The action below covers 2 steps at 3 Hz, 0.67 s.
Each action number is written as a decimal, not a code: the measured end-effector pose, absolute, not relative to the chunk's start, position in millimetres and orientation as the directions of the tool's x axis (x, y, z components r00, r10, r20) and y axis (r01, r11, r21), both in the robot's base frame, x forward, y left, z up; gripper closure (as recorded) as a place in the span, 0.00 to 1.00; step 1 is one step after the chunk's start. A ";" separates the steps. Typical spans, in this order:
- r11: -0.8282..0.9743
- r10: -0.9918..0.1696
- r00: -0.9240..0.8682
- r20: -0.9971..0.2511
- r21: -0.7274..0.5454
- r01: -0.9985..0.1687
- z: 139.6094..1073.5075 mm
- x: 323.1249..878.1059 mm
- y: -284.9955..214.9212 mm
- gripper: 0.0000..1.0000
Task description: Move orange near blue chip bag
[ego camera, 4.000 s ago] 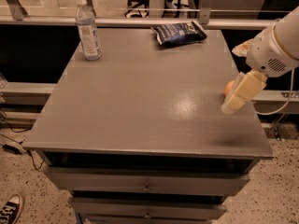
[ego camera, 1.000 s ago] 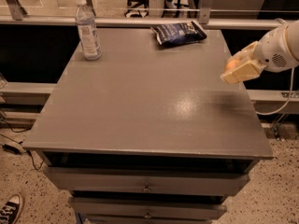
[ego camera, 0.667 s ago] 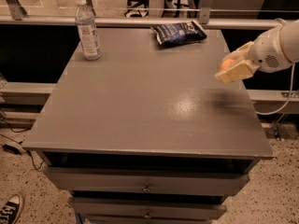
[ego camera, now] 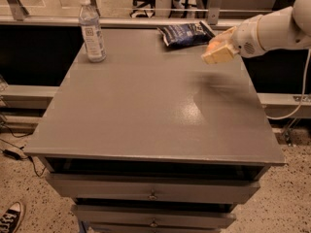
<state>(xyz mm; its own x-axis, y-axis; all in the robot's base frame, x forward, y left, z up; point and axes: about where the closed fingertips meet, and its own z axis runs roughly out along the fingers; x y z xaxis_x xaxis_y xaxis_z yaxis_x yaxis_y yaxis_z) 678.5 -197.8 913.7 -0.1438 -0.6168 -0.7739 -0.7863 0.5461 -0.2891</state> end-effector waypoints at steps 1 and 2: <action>0.570 -0.581 -0.093 -0.809 -0.323 -0.755 919.3 743.0 -185.3 1.00; 0.587 -0.565 -0.092 -0.820 -0.321 -0.743 911.0 775.0 -180.2 1.00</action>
Offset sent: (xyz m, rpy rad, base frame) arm 0.1356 0.0174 -0.0076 0.0812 -0.1071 -0.0565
